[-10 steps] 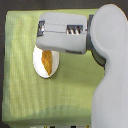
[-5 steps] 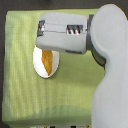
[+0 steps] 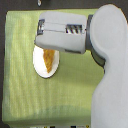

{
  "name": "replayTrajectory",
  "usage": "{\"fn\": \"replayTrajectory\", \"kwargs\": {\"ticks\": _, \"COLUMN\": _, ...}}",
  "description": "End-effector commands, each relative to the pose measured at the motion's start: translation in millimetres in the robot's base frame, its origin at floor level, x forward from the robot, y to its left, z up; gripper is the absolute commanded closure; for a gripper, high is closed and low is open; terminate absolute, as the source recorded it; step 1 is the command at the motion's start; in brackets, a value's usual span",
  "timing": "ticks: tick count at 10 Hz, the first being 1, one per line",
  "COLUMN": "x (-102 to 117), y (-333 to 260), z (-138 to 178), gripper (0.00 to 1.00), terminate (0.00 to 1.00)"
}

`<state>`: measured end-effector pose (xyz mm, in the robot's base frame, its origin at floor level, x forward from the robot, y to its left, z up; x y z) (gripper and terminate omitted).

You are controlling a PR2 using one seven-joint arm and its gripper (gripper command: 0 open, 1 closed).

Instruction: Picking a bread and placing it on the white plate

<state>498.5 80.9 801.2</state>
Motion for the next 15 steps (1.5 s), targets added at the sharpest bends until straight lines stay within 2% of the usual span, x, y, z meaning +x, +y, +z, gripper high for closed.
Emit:
{"fn": "replayTrajectory", "kwargs": {"ticks": 1, "x": 5, "y": 3, "z": 2, "gripper": 0.00, "terminate": 0.00}}
{"fn": "replayTrajectory", "kwargs": {"ticks": 4, "x": 18, "y": -7, "z": 42, "gripper": 0.00, "terminate": 0.00}}
{"fn": "replayTrajectory", "kwargs": {"ticks": 7, "x": 42, "y": -53, "z": 113, "gripper": 0.00, "terminate": 0.00}}
{"fn": "replayTrajectory", "kwargs": {"ticks": 9, "x": 44, "y": -74, "z": 146, "gripper": 0.00, "terminate": 0.00}}
{"fn": "replayTrajectory", "kwargs": {"ticks": 12, "x": 48, "y": -104, "z": 175, "gripper": 0.00, "terminate": 0.00}}
{"fn": "replayTrajectory", "kwargs": {"ticks": 14, "x": 43, "y": -144, "z": 177, "gripper": 0.00, "terminate": 0.00}}
{"fn": "replayTrajectory", "kwargs": {"ticks": 15, "x": 33, "y": -168, "z": 170, "gripper": 0.00, "terminate": 0.00}}
